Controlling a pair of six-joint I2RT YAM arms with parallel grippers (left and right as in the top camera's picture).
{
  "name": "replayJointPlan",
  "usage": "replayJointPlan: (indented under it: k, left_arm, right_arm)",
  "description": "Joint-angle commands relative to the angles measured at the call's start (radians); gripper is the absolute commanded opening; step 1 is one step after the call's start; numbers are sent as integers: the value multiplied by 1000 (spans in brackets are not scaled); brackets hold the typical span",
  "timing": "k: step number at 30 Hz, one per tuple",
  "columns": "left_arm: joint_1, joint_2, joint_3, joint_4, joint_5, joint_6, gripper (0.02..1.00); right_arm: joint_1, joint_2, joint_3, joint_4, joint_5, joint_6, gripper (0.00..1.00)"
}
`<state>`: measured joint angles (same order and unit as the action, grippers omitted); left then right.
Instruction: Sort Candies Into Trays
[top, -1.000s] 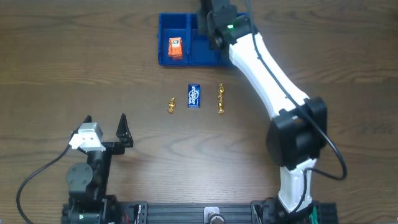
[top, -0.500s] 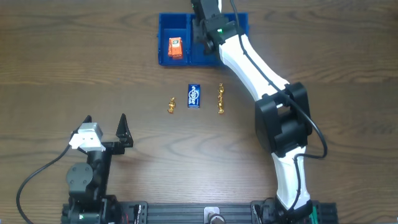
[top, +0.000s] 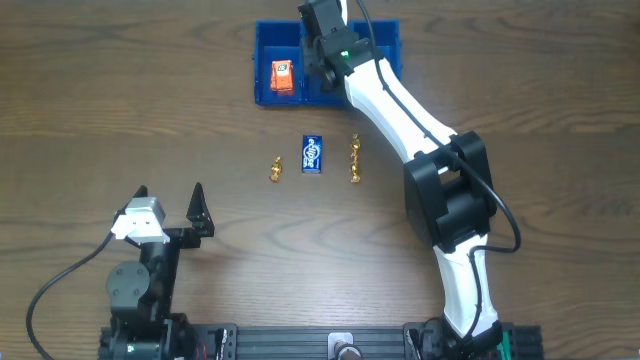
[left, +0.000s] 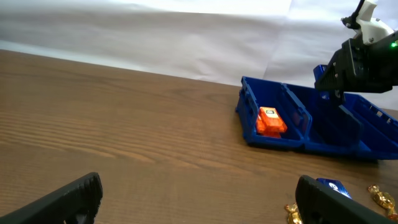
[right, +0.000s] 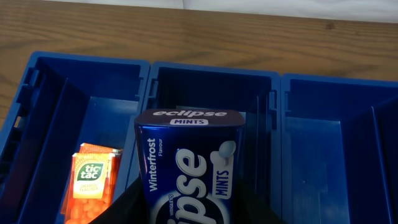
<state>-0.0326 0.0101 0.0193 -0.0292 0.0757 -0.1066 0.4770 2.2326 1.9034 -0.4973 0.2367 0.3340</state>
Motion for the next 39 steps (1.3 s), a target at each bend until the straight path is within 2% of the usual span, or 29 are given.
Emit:
replayJointPlan:
  k: [1, 5, 7, 8, 10, 12, 23, 26, 29, 34, 39]
  left_arm:
    - [7, -6, -14, -44, 2, 6, 998]
    - [7, -6, -14, -44, 2, 6, 998]
    - [7, -6, -14, -44, 2, 6, 998]
    - [7, -6, -14, -44, 2, 6, 998]
    - [7, -6, -14, -44, 2, 6, 998]
    - [7, -6, -14, -44, 2, 6, 998]
    - [7, -6, -14, -44, 2, 6, 998]
    - [7, -6, -14, -44, 2, 6, 998]
    - [7, -6, -14, -44, 2, 6, 998]
    - [7, -6, -14, -44, 2, 6, 998]
    - [7, -6, -14, -44, 2, 6, 998]
  right_arm:
    - [3, 3, 9, -6, 40, 19, 145]
    - [6, 3, 9, -8, 60, 23, 187]
    - [6, 3, 9, -8, 59, 34, 257]
    - [6, 3, 9, -8, 59, 34, 367]
    - [6, 3, 9, -8, 58, 34, 660]
    - [6, 3, 9, -8, 58, 34, 1000]
    - [10, -66, 34, -62, 50, 33, 1000]
    - [31, -132, 35, -178, 50, 43, 998]
    - [64, -179, 35, -358, 43, 142, 1000]
    - [110, -168, 16, -589, -114, 220, 998]
    - [146, -143, -84, -559, -127, 256, 998]
